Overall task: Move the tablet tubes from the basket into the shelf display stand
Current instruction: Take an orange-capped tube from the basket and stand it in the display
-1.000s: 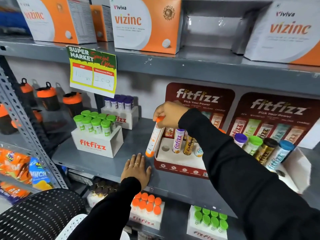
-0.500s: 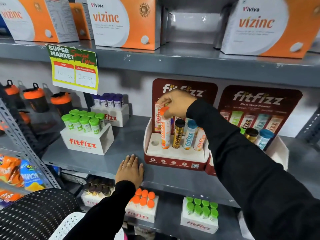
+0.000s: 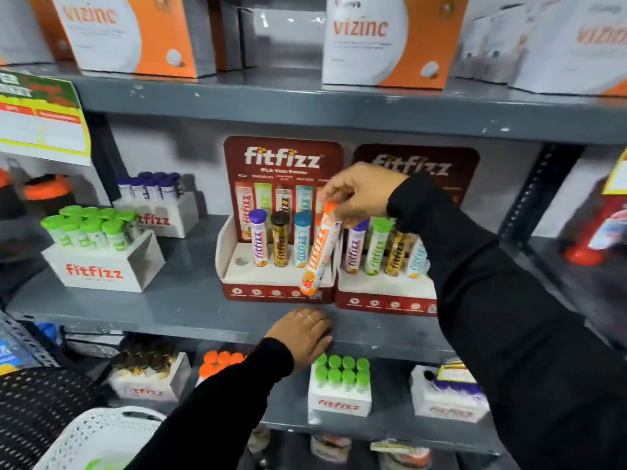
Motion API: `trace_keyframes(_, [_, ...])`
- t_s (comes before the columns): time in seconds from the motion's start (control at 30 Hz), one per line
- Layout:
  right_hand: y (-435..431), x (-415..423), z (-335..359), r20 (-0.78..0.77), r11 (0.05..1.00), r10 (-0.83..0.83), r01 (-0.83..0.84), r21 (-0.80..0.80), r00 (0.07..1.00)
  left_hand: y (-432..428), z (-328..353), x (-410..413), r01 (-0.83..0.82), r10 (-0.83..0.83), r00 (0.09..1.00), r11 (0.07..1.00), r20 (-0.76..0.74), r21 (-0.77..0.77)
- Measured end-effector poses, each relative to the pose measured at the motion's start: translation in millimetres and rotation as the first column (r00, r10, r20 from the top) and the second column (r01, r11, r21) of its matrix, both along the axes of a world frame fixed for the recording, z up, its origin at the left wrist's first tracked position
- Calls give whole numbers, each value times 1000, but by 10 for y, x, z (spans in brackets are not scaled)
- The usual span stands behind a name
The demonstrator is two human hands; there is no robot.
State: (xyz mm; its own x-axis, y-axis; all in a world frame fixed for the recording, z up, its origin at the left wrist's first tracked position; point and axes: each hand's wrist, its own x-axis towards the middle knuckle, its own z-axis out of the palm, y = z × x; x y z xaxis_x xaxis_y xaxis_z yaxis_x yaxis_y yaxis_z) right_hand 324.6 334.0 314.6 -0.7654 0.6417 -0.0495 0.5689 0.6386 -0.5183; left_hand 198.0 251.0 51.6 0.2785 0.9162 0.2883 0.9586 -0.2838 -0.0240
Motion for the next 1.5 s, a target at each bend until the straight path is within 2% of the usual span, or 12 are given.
trace_keyframes(0.13, [46, 422, 2, 46, 976, -45, 34, 215, 998, 198, -25, 308, 141, -147, 988, 986, -58, -85])
trace_keyframes(0.23, [84, 677, -24, -22, 958, -96, 98, 268, 995, 311, -29, 481, 198, -200, 980, 961, 6, -193])
trace_keyframes(0.33, [167, 878, -55, -81, 929, -179, 196, 315, 981, 389, -49, 618, 225, -226, 974, 955, 15, -194])
trace_keyframes(0.4, [245, 996, -82, -64, 913, -232, 240, 329, 971, 437, -98, 671, 238, -233, 971, 951, 49, -198])
trace_keyframes(0.63, [528, 1241, -284, -62, 831, -468, 463, 307, 881, 570, -283, 611, 318, -322, 945, 946, -62, -58])
trace_keyframes(0.83, [697, 1270, -454, -86, 730, -629, 625, 276, 773, 611, -329, 577, 319, -326, 942, 944, -77, -85])
trace_keyframes(0.97, [751, 1284, -562, -97, 692, -657, 648, 317, 748, 612, -292, 584, 315, -320, 946, 945, -54, -85])
trace_keyframes(1.13, [815, 1278, -641, -81, 689, -655, 638, 345, 751, 601, -269, 579, 326, -333, 942, 938, -35, -119])
trace_keyframes(1.2, [857, 1287, -645, -81, 679, -663, 643, 353, 744, 586, -238, 593, 306, -317, 946, 943, -71, -132])
trace_keyframes(1.27, [886, 1301, -642, -78, 673, -673, 653, 347, 735, 578, -234, 595, 277, -298, 950, 942, -95, -189])
trace_keyframes(1.5, [920, 1264, -905, -52, 690, -683, 666, 282, 729, 544, -186, 604, 249, -279, 954, 942, -111, -225])
